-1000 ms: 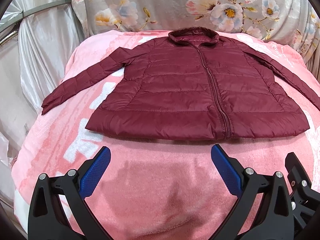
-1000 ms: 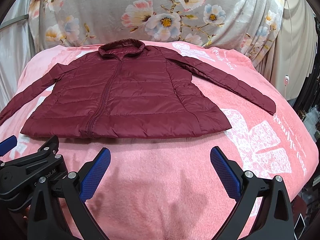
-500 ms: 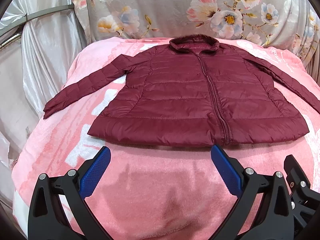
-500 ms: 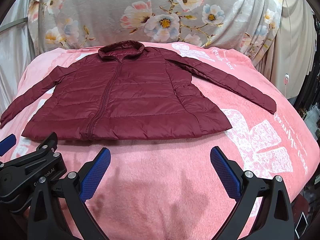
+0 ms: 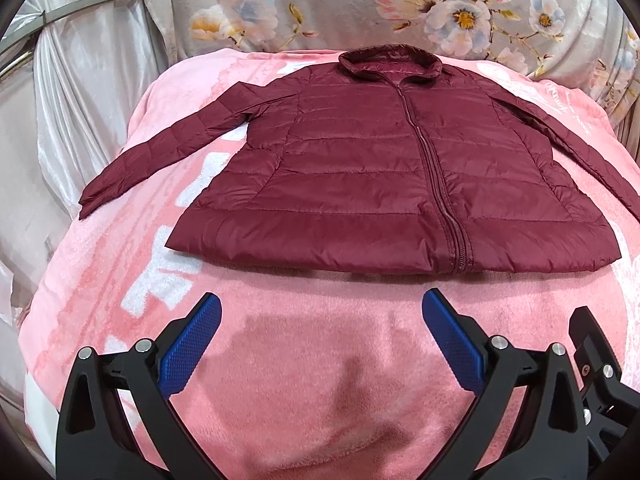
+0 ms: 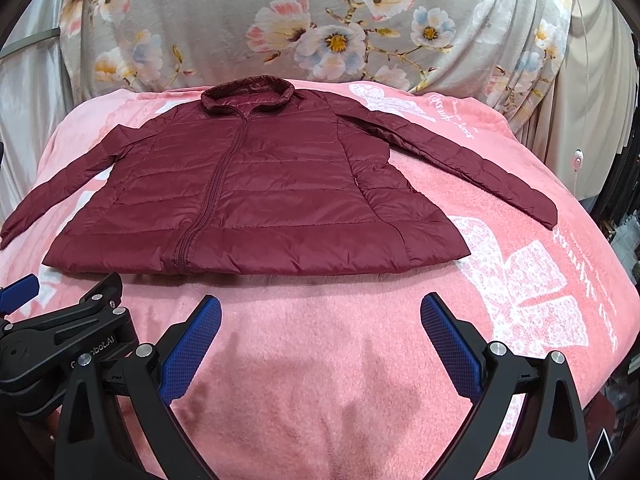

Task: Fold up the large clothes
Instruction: 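Grasp the jacket sleeve cuff with the right gripper and lift it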

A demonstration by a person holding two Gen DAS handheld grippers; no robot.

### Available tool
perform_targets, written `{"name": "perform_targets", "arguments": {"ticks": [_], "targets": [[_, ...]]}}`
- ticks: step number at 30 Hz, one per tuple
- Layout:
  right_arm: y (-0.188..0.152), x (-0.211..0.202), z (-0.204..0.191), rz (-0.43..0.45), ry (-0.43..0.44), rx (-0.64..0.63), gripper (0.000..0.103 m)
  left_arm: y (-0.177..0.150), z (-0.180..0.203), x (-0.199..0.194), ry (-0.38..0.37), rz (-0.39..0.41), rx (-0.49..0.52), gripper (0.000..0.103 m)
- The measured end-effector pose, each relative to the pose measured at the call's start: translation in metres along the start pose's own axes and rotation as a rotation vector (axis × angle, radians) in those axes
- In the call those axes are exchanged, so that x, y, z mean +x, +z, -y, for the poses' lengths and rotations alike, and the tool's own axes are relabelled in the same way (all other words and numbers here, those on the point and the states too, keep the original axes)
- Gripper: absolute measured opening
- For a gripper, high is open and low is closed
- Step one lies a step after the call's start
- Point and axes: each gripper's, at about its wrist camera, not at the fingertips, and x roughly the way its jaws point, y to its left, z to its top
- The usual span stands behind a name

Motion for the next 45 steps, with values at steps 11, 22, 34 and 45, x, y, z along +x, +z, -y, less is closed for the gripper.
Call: {"name": "perform_targets", "arguments": {"ticks": [11, 22, 34, 45], "targets": [[0.027, 0.048, 0.033, -0.071, 0.121, 0.107, 0.098, 0.017, 0.005, 0.014, -0.028, 0.037, 0.023, 0.098], [0.085, 0.146, 0.266, -0.050, -0.041, 0.722, 0.098, 0.069, -0.014, 0.061, 0.035, 0.027, -0.037, 0.098], [0.071, 0.202, 0.353, -0.032, -0.301, 0.895, 0.079, 0.107, -0.032, 0.122, 0.084, -0.080, -0.093, 0.098], [0.109, 0.233, 0.378, 0.016, -0.302, 0.883, 0.005, 0.123, -0.049, 0.139, 0.071, -0.057, -0.132, 0.098]]}}
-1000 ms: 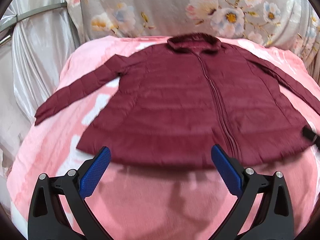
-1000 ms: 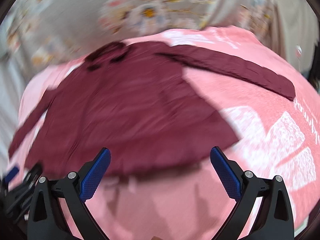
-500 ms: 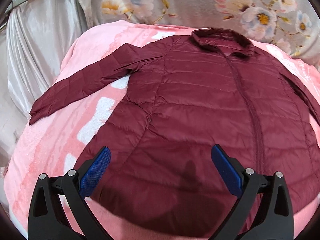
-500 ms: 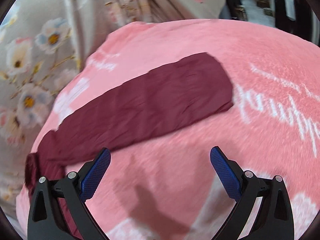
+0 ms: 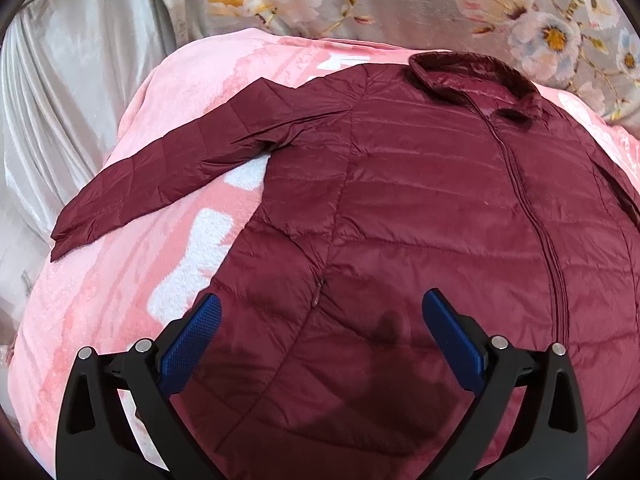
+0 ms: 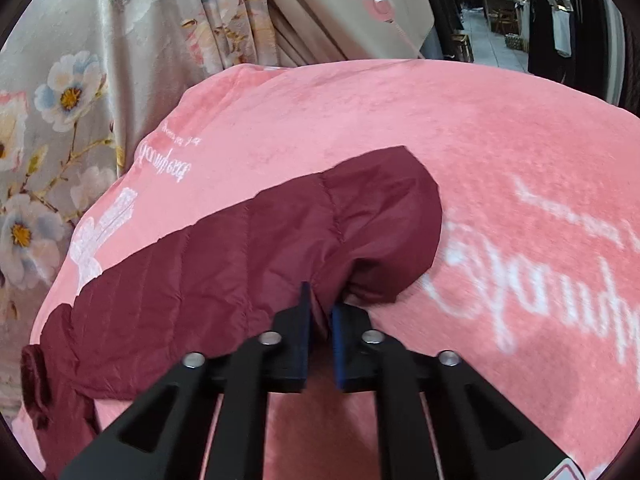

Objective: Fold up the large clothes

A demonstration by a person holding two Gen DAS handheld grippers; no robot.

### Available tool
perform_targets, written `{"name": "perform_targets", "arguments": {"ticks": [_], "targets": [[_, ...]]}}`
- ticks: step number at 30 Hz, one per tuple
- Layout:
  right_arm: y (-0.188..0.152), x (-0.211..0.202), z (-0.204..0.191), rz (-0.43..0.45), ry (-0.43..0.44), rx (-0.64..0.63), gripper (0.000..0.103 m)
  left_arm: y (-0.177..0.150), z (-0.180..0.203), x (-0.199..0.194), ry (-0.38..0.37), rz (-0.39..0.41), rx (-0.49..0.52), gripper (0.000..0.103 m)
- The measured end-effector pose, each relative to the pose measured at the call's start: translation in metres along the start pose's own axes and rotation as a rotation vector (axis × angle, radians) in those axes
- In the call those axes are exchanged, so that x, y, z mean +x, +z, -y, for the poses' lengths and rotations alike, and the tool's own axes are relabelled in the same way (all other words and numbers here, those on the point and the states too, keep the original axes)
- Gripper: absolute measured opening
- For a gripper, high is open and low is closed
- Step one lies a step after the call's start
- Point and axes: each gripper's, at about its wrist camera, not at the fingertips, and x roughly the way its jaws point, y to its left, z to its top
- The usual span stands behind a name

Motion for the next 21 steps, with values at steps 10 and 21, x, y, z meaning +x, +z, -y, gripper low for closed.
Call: {"name": "perform_targets", "arguments": {"ticks": [10, 21], "targets": [[-0.055, -0.106, -0.240, 0.095, 0.555, -0.546, 0.005, 0.027, -0.030, 0.015, 0.039, -0.005, -0.103, 0.098], [-0.300, -0.164, -0.408, -0.184, 0.987, -1.161, 0.009, 0.039, -0.072, 0.040, 0.088, -0.025, -0.176, 0.098]]}}
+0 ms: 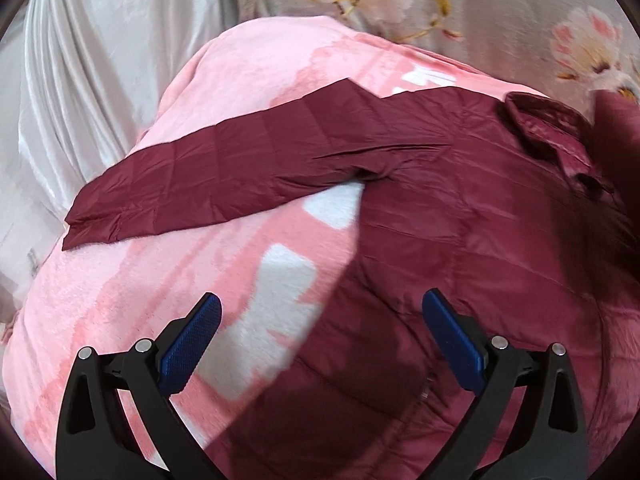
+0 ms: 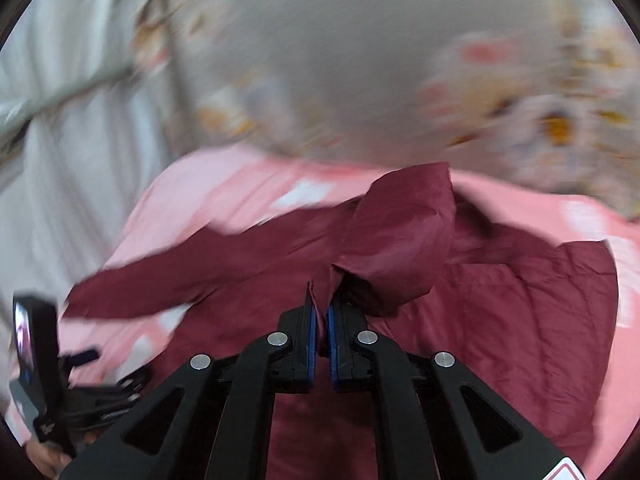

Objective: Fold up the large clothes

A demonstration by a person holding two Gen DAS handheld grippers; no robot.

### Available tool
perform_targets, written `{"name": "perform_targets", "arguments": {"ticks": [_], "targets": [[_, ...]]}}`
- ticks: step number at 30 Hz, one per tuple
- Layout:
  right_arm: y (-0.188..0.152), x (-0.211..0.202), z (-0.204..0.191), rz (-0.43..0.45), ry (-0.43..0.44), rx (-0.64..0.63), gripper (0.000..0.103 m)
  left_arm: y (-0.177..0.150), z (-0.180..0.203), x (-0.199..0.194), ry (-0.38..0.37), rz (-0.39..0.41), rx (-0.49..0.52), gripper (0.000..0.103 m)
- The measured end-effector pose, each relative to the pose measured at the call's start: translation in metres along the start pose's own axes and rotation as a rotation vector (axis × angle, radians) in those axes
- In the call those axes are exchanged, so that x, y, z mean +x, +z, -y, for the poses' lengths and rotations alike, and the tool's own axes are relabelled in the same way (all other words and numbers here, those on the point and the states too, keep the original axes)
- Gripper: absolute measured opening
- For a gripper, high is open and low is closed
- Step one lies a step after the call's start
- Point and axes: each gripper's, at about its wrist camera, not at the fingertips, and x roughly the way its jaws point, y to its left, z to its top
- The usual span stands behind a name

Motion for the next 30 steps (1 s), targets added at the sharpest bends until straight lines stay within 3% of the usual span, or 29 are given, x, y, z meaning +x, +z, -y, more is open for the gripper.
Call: {"name": "perform_targets", "arguments": {"ticks": [1, 3, 4, 6, 7, 12, 17, 20, 21, 24, 25, 28, 29, 30], "targets": [[-0.003, 0.013, -0.014, -0.028, 0.032, -0.031, 0.010, 0.001, -0.004, 0.003, -0.006, -0.008, -0.009, 0.098], [-0.008, 0.023, -0.036, -0.051, 0.070, -0.074, 0.025, 0.004, -0.012, 0.008, -0.042, -0.032, -0.033, 0.098], [-0.008, 0.019, -0.044, -0.031, 0.091, -0.082, 0.030, 0.005, -0.015, 0.010, -0.062, -0.041, -0.041, 0.098], [-0.001, 0.002, -0.043, 0.044, 0.110, -0.053, 0.048, 0.009, -0.019, 0.009, -0.116, -0.054, -0.066, 0.098], [0.002, -0.010, -0.036, 0.077, 0.108, -0.023, 0.050, 0.011, -0.020, 0.009, -0.139, -0.054, -0.077, 0.098], [-0.007, -0.069, 0.057, 0.164, 0.008, 0.259, 0.053, 0.032, -0.009, 0.004, -0.314, -0.078, -0.127, 0.098], [-0.067, -0.100, 0.163, 0.120, -0.209, 0.520, 0.053, 0.046, 0.029, 0.025, -0.484, -0.206, -0.158, 0.098], [-0.102, -0.110, 0.208, 0.089, -0.263, 0.666, 0.055, 0.048, 0.052, 0.044, -0.535, -0.277, -0.156, 0.096], [-0.116, -0.110, 0.228, 0.071, -0.269, 0.731, 0.055, 0.049, 0.058, 0.049, -0.546, -0.284, -0.157, 0.085], [-0.133, -0.094, 0.255, 0.032, -0.257, 0.814, 0.052, 0.053, 0.073, 0.058, -0.519, -0.286, -0.102, 0.033], [-0.134, -0.089, 0.260, 0.026, -0.255, 0.829, 0.051, 0.055, 0.076, 0.058, -0.503, -0.277, -0.094, 0.022], [-0.133, -0.074, 0.280, 0.033, -0.254, 0.880, 0.040, 0.068, 0.080, 0.053, -0.475, -0.218, -0.061, 0.010], [-0.130, -0.069, 0.286, 0.041, -0.252, 0.894, 0.028, 0.073, 0.080, 0.049, -0.466, -0.193, -0.048, 0.007], [-0.128, -0.071, 0.291, 0.052, -0.250, 0.894, 0.008, 0.078, 0.080, 0.046, -0.458, -0.169, -0.038, 0.005]]}}
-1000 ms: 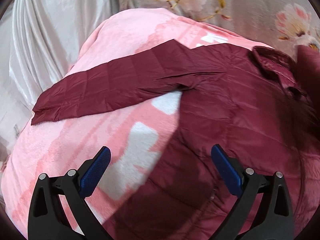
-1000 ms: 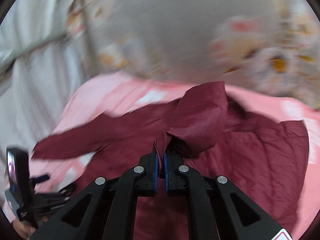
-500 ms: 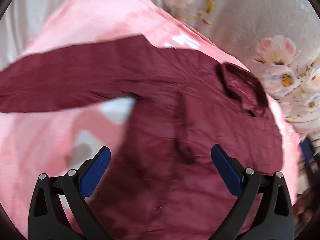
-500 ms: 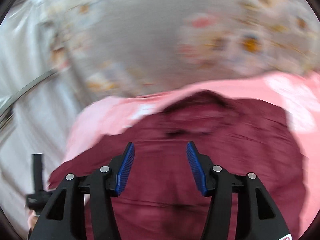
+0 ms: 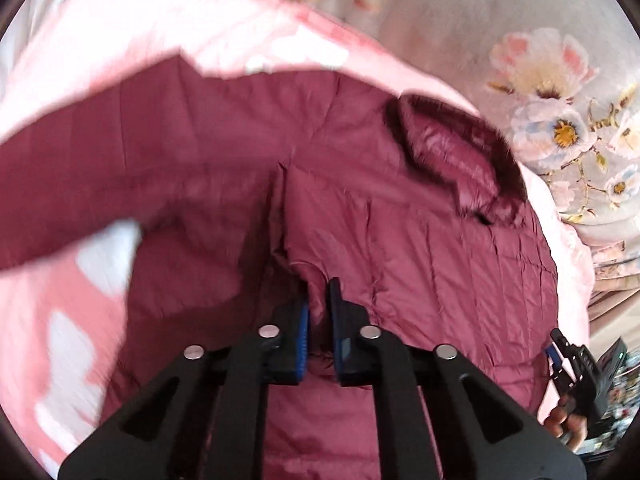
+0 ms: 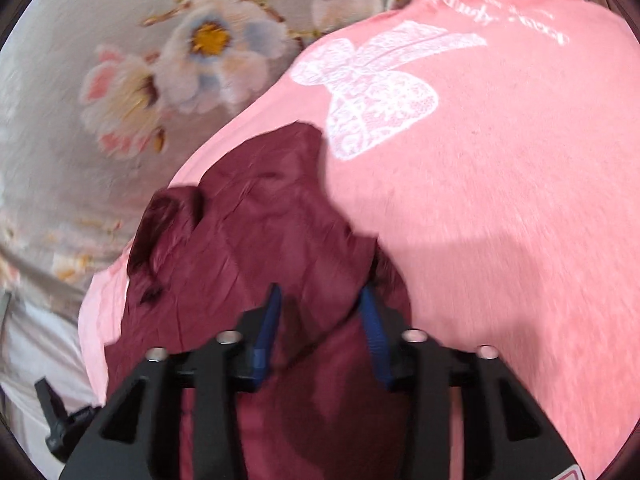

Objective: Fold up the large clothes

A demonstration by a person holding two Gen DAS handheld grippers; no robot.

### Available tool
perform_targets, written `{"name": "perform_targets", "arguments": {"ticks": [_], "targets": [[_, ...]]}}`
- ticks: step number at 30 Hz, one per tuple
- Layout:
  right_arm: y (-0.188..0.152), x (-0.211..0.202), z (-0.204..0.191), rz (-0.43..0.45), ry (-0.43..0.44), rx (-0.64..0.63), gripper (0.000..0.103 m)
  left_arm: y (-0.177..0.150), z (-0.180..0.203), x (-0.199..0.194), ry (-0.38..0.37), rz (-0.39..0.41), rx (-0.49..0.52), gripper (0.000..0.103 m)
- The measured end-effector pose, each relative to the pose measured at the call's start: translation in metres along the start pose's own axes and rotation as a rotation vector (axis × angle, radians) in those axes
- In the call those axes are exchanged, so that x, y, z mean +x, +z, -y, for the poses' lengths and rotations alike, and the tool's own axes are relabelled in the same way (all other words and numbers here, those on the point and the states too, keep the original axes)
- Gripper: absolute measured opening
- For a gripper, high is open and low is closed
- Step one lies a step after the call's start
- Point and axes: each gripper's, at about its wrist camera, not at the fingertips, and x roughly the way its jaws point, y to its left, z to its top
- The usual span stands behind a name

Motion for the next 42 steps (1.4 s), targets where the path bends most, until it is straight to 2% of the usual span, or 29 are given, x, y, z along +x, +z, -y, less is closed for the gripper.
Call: {"name": "perform_targets", "arguments": {"ticks": [1, 4, 5, 6, 9, 11, 14, 17, 18, 20, 21, 22, 23, 25, 28, 31, 33, 36, 39, 42], "targets": [[0.003, -0.003, -0.003, 0.023, 0.009, -0.006, 0.003, 0.005, 0.004, -0.006, 0.010, 0.033, 0.024, 0.004], [0.002, -0.036, -0.029, 0.180, 0.060, -0.125, 0.002, 0.016, 0.012, -0.015, 0.038, 0.101, 0.073, 0.003], [-0.001, -0.042, -0.037, 0.218, 0.042, -0.173, 0.002, 0.017, 0.014, -0.014, 0.063, 0.116, 0.090, 0.003], [-0.006, -0.040, -0.044, 0.225, -0.015, -0.215, 0.002, 0.015, 0.013, -0.006, 0.091, 0.113, 0.108, 0.003], [-0.016, -0.009, -0.035, 0.117, -0.143, -0.230, 0.001, 0.006, 0.005, 0.028, 0.130, 0.036, 0.102, 0.003], [-0.022, 0.009, -0.022, 0.043, -0.173, -0.208, 0.001, -0.004, -0.003, 0.044, 0.130, -0.001, 0.091, 0.004], [-0.022, 0.012, -0.016, 0.017, -0.165, -0.186, 0.001, -0.012, -0.001, 0.042, 0.149, 0.036, 0.121, 0.004], [-0.026, -0.002, -0.027, 0.021, -0.229, -0.208, 0.005, -0.012, -0.005, 0.035, 0.143, 0.021, 0.107, 0.007], [-0.027, -0.014, -0.029, 0.042, -0.242, -0.212, 0.008, -0.011, -0.009, 0.028, 0.132, 0.010, 0.098, 0.009], [-0.026, -0.042, -0.044, 0.128, -0.247, -0.260, 0.011, -0.008, -0.012, 0.009, 0.133, 0.033, 0.099, 0.023], [-0.024, -0.048, -0.053, 0.152, -0.237, -0.284, 0.011, -0.005, -0.011, -0.003, 0.134, 0.057, 0.103, 0.034], [-0.023, -0.055, -0.067, 0.172, -0.213, -0.315, 0.011, -0.002, -0.005, -0.010, 0.133, 0.076, 0.107, 0.041], [-0.022, -0.056, -0.078, 0.174, -0.191, -0.335, 0.011, 0.002, 0.000, -0.017, 0.127, 0.092, 0.111, 0.042], [-0.021, -0.045, -0.113, 0.157, -0.126, -0.402, 0.011, 0.014, 0.017, -0.027, 0.083, 0.114, 0.123, 0.051], [-0.024, -0.011, -0.148, 0.129, -0.103, -0.498, 0.011, 0.030, 0.048, -0.009, 0.037, 0.094, 0.148, 0.055], [-0.021, 0.043, -0.171, 0.064, -0.113, -0.557, 0.011, 0.036, 0.066, 0.030, 0.075, 0.049, 0.173, 0.055], [-0.027, 0.078, -0.173, -0.008, -0.142, -0.603, 0.011, 0.031, 0.073, 0.056, 0.115, 0.015, 0.193, 0.054], [-0.044, 0.108, -0.164, -0.124, -0.211, -0.669, 0.010, 0.020, 0.074, 0.071, 0.126, -0.010, 0.220, 0.054], [-0.065, 0.097, -0.151, -0.136, -0.217, -0.737, 0.006, 0.004, 0.067, 0.065, 0.098, -0.021, 0.260, 0.054], [-0.073, 0.085, -0.137, -0.138, -0.192, -0.739, 0.001, -0.012, 0.064, 0.061, 0.088, -0.020, 0.317, 0.054]]}}
